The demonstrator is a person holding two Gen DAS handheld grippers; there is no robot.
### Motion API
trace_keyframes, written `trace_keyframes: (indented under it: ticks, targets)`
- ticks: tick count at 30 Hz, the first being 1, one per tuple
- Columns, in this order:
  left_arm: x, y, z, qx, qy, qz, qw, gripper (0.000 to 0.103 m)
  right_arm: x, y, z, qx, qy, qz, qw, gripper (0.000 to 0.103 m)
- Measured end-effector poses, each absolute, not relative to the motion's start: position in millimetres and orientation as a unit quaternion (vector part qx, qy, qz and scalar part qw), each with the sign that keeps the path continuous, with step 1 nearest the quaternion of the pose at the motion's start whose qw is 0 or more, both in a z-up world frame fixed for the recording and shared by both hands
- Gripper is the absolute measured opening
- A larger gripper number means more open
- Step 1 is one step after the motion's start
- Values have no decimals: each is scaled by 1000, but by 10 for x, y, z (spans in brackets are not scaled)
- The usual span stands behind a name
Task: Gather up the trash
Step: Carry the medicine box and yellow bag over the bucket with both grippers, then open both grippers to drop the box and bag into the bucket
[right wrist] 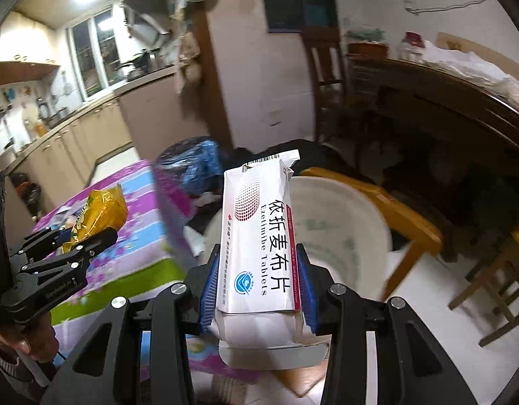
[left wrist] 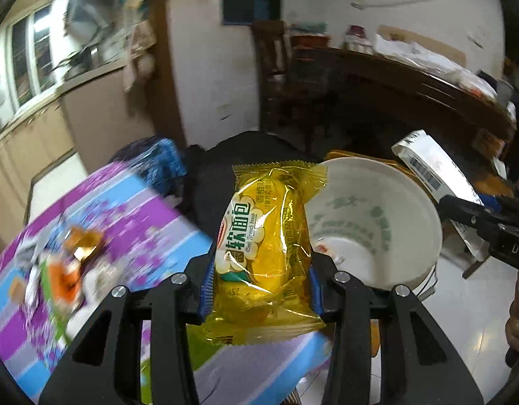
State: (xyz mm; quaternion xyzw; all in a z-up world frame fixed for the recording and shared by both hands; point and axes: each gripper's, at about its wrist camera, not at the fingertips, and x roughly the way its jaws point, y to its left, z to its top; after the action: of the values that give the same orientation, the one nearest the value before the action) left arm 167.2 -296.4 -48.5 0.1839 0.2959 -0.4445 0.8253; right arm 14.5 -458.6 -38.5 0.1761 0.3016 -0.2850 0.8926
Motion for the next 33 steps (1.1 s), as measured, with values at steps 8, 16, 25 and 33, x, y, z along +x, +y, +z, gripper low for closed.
trace_keyframes:
  ticks: [8, 16, 25, 33]
  targets:
    - [1576, -3914, -480, 231, 302, -493, 783, 41, 23, -5354, -497, 202, 337, -325, 860, 42]
    - [1568, -4371, -711, 266, 326, -505, 754, 41, 210, -5688, -759, 217, 369, -327, 843, 42]
    - [1532, -4465, -934, 285, 339, -504, 741, 41, 379, -5701, -963, 210, 388, -318, 839, 42]
    - [1561, -4490, -986, 289, 341, -498, 743, 41, 513, -5585, -1018, 203, 396, -310, 840, 43]
